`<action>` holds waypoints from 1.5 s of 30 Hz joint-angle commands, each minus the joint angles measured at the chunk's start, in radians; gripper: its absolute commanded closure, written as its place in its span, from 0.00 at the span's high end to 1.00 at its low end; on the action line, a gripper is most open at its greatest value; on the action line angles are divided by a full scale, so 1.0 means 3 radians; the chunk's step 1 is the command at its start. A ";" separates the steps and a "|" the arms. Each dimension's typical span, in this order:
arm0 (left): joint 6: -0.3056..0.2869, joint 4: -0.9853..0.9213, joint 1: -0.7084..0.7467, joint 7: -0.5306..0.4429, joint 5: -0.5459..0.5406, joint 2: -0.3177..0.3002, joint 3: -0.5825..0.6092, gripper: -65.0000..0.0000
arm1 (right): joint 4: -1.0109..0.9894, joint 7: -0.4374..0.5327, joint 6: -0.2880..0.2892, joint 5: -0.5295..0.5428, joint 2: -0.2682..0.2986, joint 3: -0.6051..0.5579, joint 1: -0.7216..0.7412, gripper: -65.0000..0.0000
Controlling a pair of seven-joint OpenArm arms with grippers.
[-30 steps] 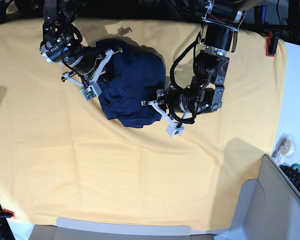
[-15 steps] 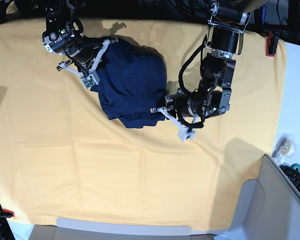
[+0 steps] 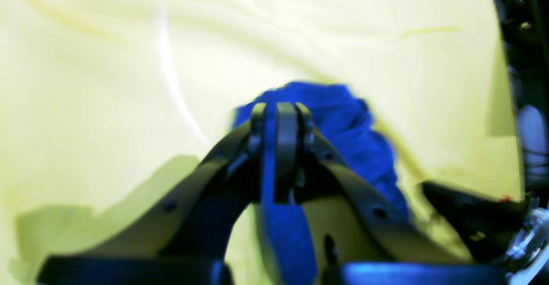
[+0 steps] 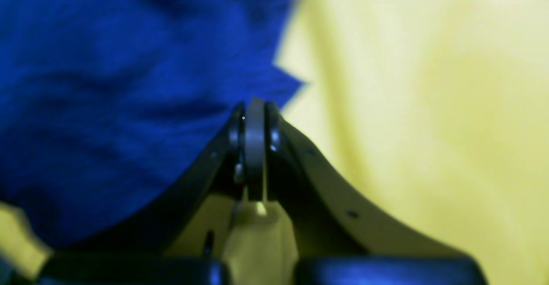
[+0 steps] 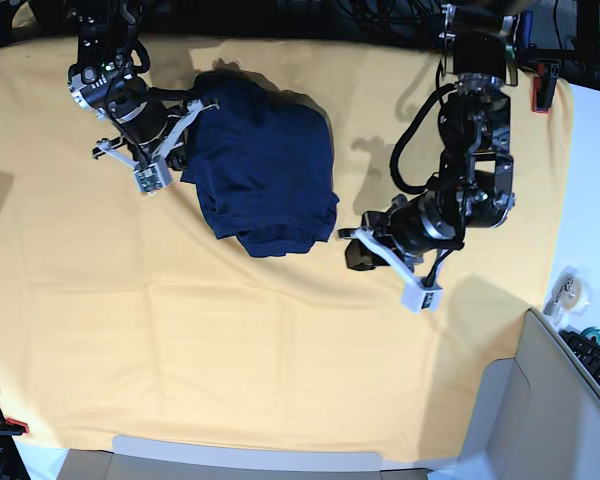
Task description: Fold the T-shirt properly
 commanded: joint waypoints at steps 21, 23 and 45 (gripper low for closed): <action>-0.0033 0.0536 0.2282 -0.2069 -0.0024 -0.0676 -0.0885 0.05 | -0.0067 0.2335 0.0004 -0.0370 0.0148 0.0882 -0.0840 0.00; -0.0033 0.0526 0.2547 -0.2447 -0.0024 -0.0727 -0.0885 0.05 | -0.0159 0.2534 0.0004 -0.0370 0.0148 0.0882 -0.0897 0.00; -0.0861 -0.0850 0.3673 -0.3839 0.0758 -0.0271 -0.0839 0.05 | -0.2312 0.5122 0.0004 -0.1301 -0.0967 0.1204 -0.1587 0.00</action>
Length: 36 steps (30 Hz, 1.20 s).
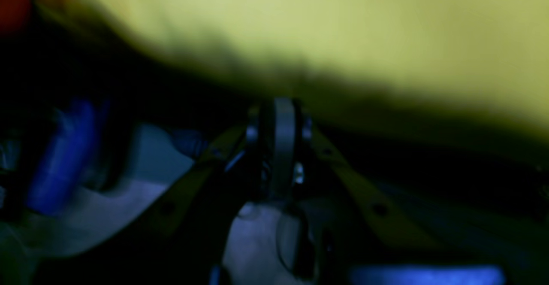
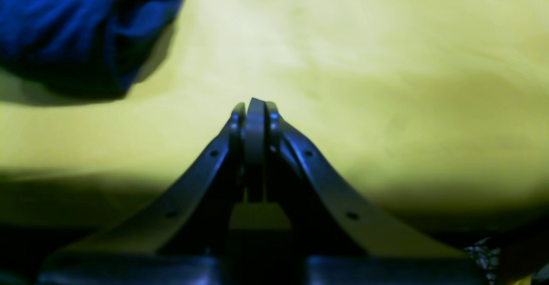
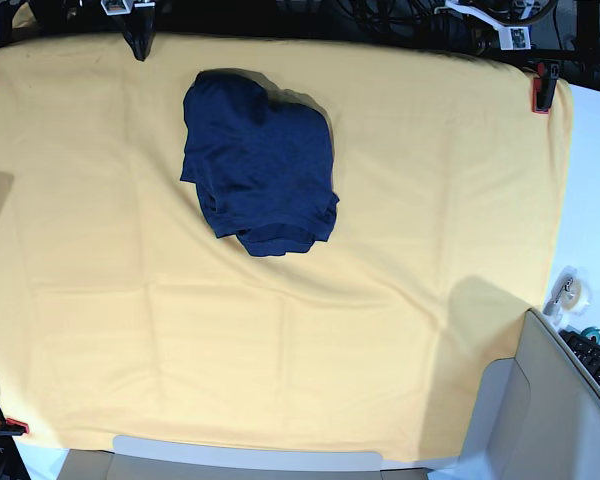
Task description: Fold the T-shirt properly
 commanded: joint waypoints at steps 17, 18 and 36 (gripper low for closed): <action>-0.0479 -0.2115 -0.0394 -0.0819 -0.0012 -0.0016 0.0215 0.05 | -0.3141 0.1062 -0.0056 0.0081 0.0023 0.0082 0.0372 0.00; -0.0479 -0.2314 -0.0496 -0.0819 -0.0012 -0.0016 0.0271 0.05 | -0.3360 0.1016 -0.0056 0.0081 0.0069 0.0082 0.0464 0.00; -0.0479 -0.5457 -0.2619 -0.0870 -0.0017 0.0460 0.1729 0.05 | -0.4463 -0.1250 -0.0056 -0.0272 0.0755 -0.0021 0.2208 0.00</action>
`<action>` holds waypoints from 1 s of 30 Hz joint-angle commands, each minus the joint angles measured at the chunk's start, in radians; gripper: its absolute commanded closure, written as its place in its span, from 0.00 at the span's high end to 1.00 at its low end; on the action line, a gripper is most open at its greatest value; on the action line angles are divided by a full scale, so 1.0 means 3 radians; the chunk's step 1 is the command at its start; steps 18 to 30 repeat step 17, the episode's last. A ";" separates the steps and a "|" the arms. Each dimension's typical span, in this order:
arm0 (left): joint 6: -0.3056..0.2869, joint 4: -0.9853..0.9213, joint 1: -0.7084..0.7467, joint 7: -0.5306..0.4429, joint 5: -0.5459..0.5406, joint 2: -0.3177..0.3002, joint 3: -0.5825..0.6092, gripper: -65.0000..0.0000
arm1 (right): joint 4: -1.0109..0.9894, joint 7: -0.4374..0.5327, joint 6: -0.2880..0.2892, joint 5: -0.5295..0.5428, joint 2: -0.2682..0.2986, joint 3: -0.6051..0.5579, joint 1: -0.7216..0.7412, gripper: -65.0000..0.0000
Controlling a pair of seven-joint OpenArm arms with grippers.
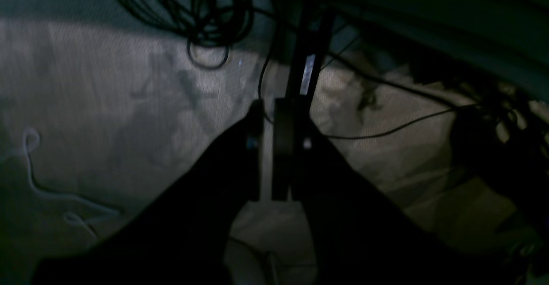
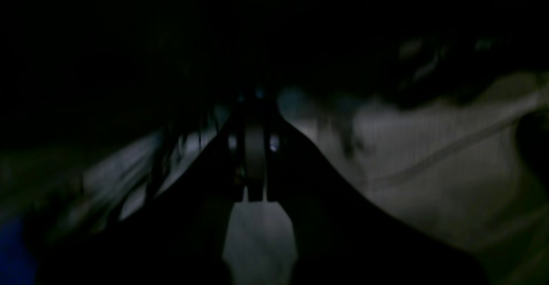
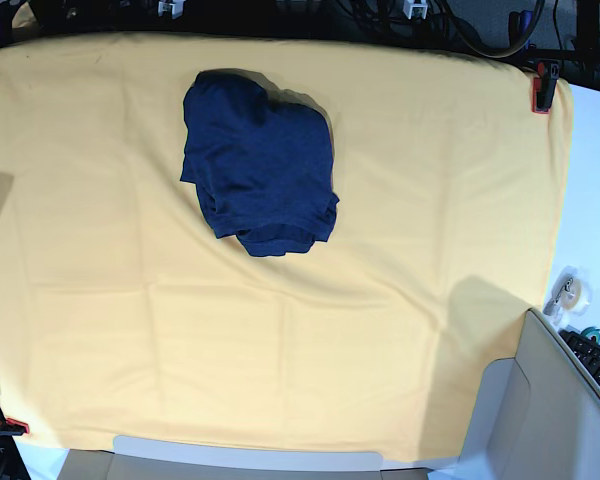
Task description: Fold the T-shirt properly
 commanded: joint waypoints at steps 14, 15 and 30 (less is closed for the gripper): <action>0.0021 -0.0013 -0.0136 -0.0018 -0.0015 -0.0017 0.0026 0.05 | 0.0006 -0.0177 0.0026 -0.0162 -0.0047 0.0007 0.0241 0.00; 0.0021 -0.0013 -0.0136 -0.0013 -0.0015 -0.0017 0.0026 0.05 | 0.0006 -0.0177 0.0026 -0.0162 -0.0052 0.0007 0.0241 0.00; 0.0021 -0.0013 -0.0136 -0.0013 -0.0015 -0.0022 0.0026 0.05 | 0.0006 -0.0177 0.0026 -0.0162 -0.0057 0.0013 0.0226 0.00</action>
